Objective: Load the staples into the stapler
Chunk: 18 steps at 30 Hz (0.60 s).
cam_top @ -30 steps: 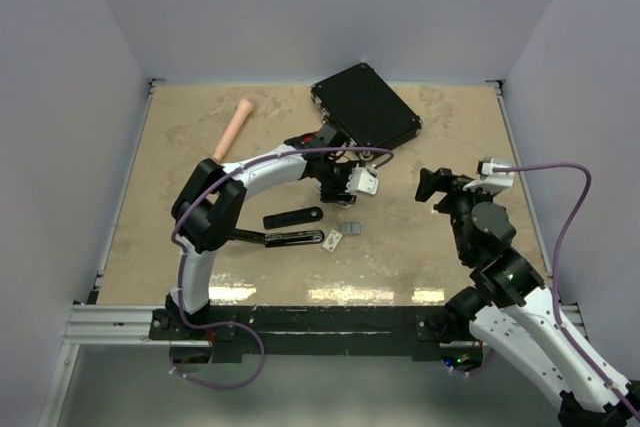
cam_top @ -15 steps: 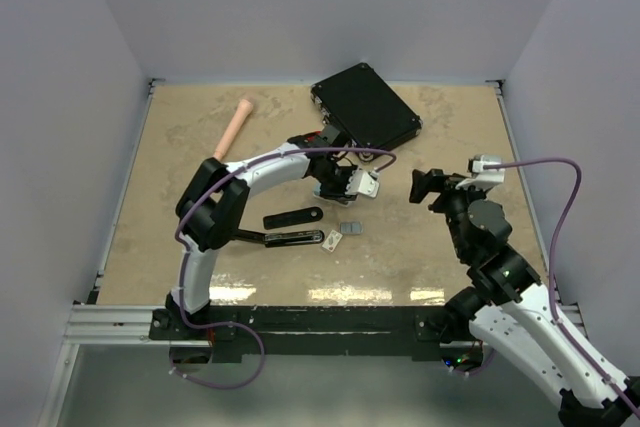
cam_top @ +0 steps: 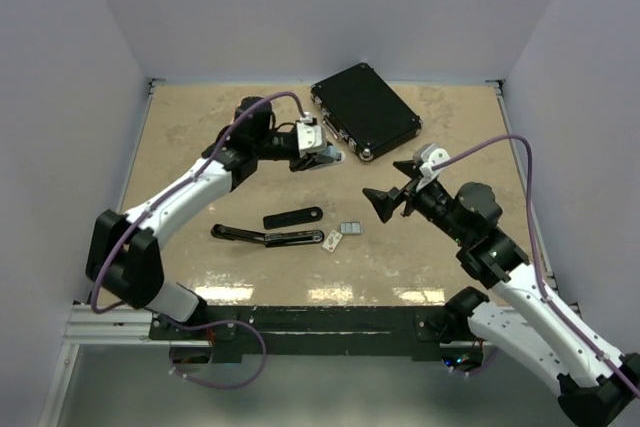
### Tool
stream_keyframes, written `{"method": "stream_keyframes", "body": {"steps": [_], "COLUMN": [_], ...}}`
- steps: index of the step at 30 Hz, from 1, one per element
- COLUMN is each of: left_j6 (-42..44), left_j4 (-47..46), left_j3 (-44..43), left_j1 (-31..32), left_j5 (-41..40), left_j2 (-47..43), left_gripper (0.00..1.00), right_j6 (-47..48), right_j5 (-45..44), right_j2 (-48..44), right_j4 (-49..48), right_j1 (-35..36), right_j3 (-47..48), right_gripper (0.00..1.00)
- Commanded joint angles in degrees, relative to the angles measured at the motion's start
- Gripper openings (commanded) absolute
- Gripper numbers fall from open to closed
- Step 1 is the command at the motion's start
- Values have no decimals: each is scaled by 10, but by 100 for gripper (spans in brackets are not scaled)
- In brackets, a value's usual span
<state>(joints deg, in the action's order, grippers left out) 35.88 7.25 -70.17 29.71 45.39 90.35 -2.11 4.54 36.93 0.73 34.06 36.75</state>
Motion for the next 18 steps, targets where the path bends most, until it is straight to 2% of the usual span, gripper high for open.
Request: {"method": "stream_keyframes", "body": {"steps": [1,2,8,13,17,18], "left_j6": [-128,-142,-238,-327,-380,-389], "left_j4": [-200,-213,-297,-392,-422,-436], "left_j3": [80,92,154,195,204,209], "left_j1": [-8,-9,-12,-12,-12,-12], "left_j5": [92,98,111,131,138,139], "left_j2": [-95,-123,-203,-229,-245,-247], "left_gripper": [0,0,0,0,0,0], "right_j6": [58,68,93,118,134,136], "right_j5": [181,214,283,322,347,352], "right_j2": [60,73,149,188,212,220], "right_j4": [-39,-35,-20,-23,-10,-9], "right_j1": [1,1,1,1,1,1], "right_j3": [70,80,142,174,197,204], "right_gripper": [97,96,91,83,78,74]}}
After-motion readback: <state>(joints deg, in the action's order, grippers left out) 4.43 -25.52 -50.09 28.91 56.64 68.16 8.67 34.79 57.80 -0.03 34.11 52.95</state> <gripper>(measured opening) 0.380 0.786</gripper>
